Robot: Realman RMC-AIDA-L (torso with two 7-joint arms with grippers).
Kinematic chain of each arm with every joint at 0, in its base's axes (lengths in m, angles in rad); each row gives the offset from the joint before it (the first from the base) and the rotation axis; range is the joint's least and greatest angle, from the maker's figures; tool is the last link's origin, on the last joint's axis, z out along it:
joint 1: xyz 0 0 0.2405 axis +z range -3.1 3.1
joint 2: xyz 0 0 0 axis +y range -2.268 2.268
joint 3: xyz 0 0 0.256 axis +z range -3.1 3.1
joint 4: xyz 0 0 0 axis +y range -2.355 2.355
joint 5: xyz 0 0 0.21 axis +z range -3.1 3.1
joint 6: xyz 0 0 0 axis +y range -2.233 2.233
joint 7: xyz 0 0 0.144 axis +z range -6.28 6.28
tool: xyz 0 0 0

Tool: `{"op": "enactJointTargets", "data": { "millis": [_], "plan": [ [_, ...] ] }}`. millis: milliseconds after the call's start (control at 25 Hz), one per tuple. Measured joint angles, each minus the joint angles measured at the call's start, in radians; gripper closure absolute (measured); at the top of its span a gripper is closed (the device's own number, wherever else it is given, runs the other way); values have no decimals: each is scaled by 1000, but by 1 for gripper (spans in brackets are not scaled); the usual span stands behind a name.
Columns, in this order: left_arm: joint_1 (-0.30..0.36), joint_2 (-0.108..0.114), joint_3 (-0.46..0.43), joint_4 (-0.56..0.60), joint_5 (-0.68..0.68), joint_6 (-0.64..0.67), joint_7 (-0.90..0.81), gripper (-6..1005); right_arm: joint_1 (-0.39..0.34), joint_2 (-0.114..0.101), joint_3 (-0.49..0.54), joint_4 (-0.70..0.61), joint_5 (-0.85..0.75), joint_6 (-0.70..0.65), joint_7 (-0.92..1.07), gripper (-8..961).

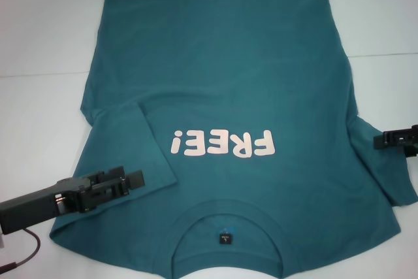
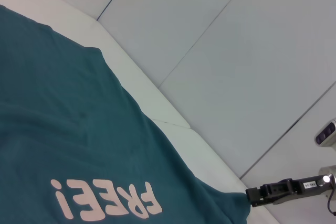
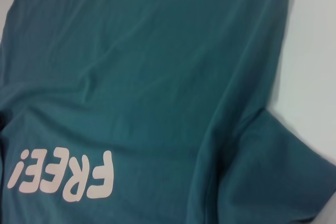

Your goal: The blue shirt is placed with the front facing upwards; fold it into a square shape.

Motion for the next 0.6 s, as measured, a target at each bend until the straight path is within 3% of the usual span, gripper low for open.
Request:
{"op": "enactJointTargets", "data": {
  "millis": [600],
  "plan": [
    [-3,0,-13,-7,0,0,1,234,6,10,-26,1,-32,4,-24,74]
  ]
}}
